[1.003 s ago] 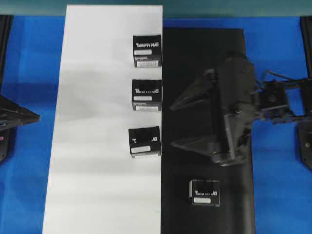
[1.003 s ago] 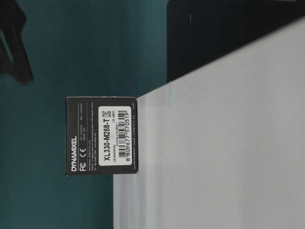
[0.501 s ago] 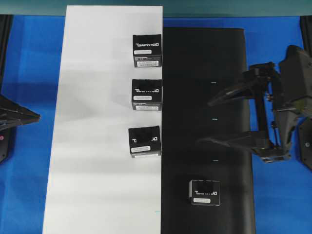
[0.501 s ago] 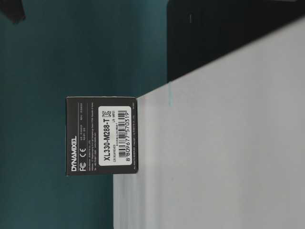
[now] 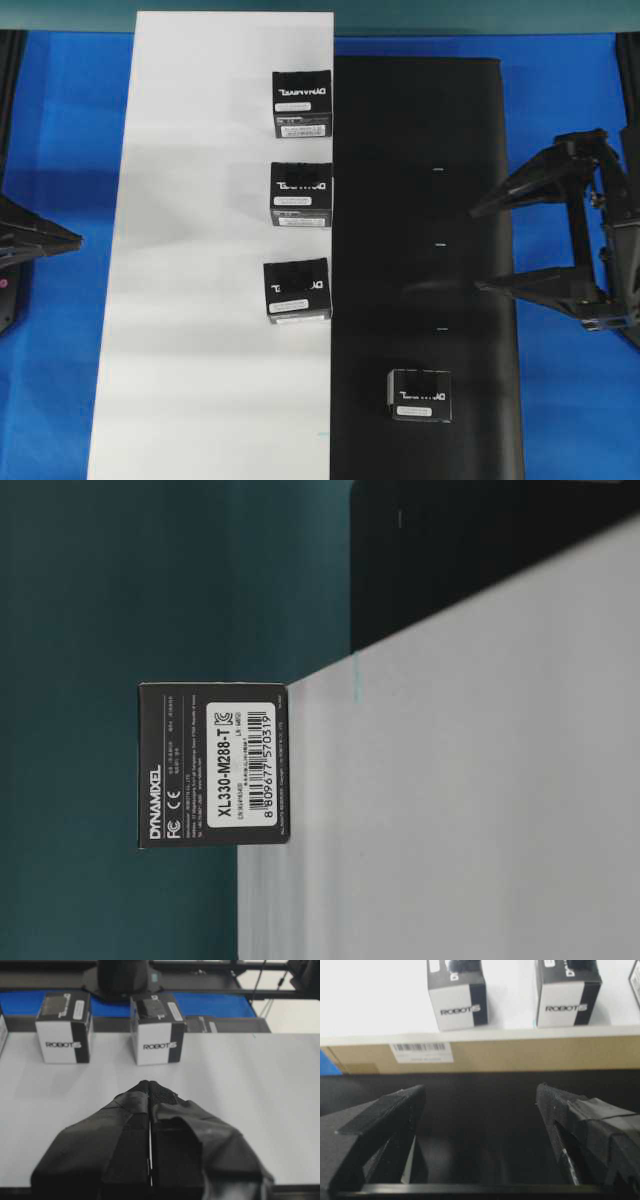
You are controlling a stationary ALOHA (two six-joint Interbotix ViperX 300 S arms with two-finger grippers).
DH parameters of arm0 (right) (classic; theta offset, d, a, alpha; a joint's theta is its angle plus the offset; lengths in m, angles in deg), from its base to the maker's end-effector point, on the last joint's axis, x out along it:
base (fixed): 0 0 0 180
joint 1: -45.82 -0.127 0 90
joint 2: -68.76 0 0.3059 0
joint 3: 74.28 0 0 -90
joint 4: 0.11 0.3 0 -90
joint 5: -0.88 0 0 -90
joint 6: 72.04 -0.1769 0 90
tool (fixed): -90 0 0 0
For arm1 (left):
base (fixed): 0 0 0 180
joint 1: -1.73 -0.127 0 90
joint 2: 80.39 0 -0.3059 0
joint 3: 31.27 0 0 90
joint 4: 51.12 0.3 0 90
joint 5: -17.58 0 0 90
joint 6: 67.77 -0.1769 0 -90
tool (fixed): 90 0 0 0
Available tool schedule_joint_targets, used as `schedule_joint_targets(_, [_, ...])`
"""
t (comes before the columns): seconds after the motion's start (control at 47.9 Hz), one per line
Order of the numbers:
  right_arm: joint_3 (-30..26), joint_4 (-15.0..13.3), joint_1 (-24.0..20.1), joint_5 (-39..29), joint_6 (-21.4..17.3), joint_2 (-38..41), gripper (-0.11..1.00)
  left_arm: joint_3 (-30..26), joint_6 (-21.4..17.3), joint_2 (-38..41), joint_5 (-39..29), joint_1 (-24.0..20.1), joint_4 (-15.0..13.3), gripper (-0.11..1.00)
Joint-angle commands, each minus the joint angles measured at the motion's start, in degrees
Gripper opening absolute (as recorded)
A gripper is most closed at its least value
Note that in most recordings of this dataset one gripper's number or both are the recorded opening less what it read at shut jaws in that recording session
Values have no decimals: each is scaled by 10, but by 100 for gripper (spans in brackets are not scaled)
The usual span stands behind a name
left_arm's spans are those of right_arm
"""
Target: Place the box from the black base onto the white base.
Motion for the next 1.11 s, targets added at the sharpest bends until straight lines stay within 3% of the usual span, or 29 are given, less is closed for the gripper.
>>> schedule_joint_targets(0.0, [4, -1, 1, 2, -1, -12, 99, -13, 1, 5, 3, 0, 2, -5])
schedule_joint_targets(1.087, [31, 0, -2, -1, -2, -49, 99, -10, 1, 3, -12, 0, 2, -5])
